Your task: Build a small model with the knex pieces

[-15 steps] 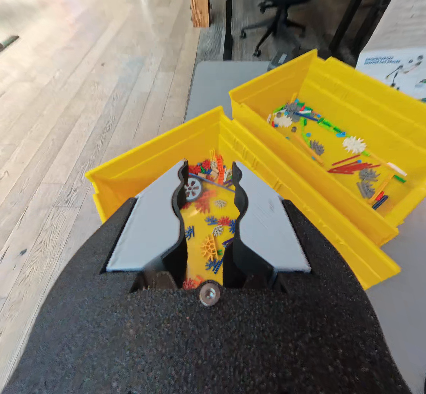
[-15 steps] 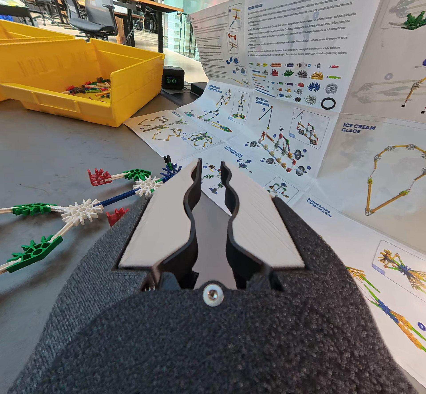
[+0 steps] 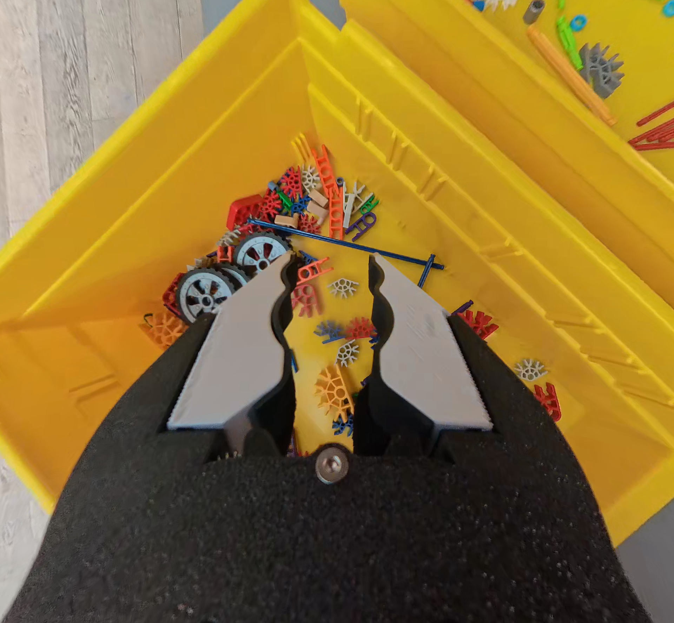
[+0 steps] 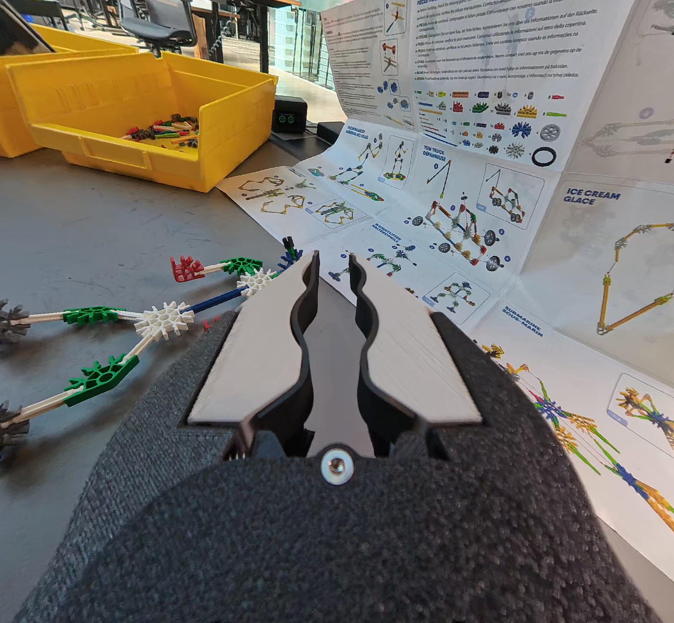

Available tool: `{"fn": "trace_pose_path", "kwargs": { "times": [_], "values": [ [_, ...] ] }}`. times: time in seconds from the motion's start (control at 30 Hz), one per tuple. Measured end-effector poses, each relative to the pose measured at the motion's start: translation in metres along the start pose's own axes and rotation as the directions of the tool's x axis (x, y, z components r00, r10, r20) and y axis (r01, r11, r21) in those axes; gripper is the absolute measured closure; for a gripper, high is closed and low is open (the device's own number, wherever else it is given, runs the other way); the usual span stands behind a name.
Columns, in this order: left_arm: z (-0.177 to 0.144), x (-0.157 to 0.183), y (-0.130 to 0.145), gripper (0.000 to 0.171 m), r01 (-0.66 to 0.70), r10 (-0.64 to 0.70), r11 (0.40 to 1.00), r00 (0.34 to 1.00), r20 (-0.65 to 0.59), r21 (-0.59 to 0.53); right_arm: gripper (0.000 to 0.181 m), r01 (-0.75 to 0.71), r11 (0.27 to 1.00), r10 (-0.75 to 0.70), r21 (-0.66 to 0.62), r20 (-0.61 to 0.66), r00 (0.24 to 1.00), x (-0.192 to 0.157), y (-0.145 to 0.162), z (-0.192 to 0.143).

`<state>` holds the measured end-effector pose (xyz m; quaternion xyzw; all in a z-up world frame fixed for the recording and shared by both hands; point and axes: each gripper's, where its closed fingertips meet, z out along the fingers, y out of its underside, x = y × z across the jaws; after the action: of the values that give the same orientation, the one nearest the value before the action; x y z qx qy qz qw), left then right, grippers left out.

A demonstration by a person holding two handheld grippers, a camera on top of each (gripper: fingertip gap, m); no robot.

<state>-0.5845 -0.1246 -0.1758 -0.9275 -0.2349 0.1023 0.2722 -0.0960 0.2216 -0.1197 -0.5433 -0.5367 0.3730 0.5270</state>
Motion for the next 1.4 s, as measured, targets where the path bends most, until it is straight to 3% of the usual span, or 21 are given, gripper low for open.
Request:
{"fn": "trace_pose_path", "kwargs": {
  "times": [0.17,0.33,0.53,0.9,1.4],
  "values": [
    [0.028,0.003,0.003,0.134,0.196,-0.198,0.979,0.979,-0.040,-0.053,0.167,-0.007,1.000,0.007,0.011,0.028,1.000,-0.003,-0.001,-0.001],
    [0.046,0.007,0.005,0.134,0.262,-0.265,0.961,0.964,-0.023,-0.089,0.167,0.015,1.000,-0.017,0.026,0.066,0.998,-0.010,-0.003,-0.004],
    [0.049,0.002,0.005,0.142,0.231,-0.224,0.968,0.971,0.079,-0.098,0.167,0.040,0.999,-0.040,0.005,0.072,0.997,-0.013,0.000,-0.005],
    [0.043,0.002,0.011,0.154,0.188,-0.183,0.975,0.982,0.053,-0.115,0.167,-0.038,0.999,0.037,0.011,0.039,0.999,-0.001,-0.001,-0.008],
    [0.002,0.008,-0.011,0.154,0.152,-0.153,0.986,0.988,0.006,0.067,0.167,0.059,0.997,-0.056,-0.040,0.059,0.997,-0.015,0.006,-0.001]
  ]
}}
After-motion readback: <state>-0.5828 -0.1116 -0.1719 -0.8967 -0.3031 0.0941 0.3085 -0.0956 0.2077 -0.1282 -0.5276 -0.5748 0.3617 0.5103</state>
